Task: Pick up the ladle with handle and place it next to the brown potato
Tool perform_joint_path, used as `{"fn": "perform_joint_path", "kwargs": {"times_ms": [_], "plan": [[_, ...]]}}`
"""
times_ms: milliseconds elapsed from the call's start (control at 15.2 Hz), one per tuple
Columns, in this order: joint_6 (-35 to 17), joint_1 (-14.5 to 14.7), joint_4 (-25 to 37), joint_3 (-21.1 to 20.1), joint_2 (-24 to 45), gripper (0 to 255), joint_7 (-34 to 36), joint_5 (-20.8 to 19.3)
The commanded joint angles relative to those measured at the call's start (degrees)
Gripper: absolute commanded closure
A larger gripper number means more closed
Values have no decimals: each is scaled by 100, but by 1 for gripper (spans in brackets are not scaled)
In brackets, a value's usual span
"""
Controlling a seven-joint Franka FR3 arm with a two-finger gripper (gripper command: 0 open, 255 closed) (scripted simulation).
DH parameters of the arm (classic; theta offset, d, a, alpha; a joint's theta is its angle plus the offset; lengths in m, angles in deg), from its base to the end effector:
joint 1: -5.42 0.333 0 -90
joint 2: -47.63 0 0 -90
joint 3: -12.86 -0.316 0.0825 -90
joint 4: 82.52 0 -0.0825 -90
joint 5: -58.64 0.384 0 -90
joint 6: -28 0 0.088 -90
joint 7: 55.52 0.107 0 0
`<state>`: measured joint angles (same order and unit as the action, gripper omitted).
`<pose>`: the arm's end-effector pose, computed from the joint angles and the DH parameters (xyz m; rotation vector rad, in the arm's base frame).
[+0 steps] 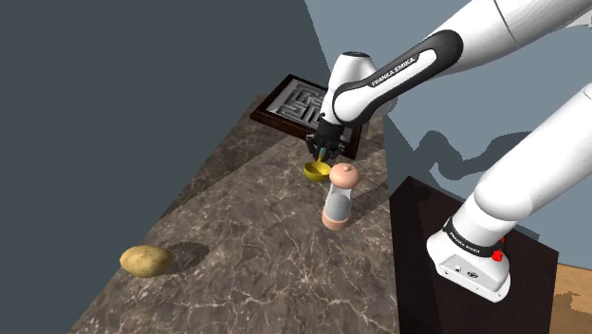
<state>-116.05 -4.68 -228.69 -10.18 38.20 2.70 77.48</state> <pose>0.4430 0.0968 0.3342 -2.5585 1.4763 -0.0227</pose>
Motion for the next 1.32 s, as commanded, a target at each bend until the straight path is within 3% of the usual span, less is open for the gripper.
{"fn": "perform_joint_path", "kwargs": {"times_ms": [0,1254], "plan": [[139,7,35,7,-103,255,13,8],[1797,-23,793,216,-1023,255,165,-71]]}}
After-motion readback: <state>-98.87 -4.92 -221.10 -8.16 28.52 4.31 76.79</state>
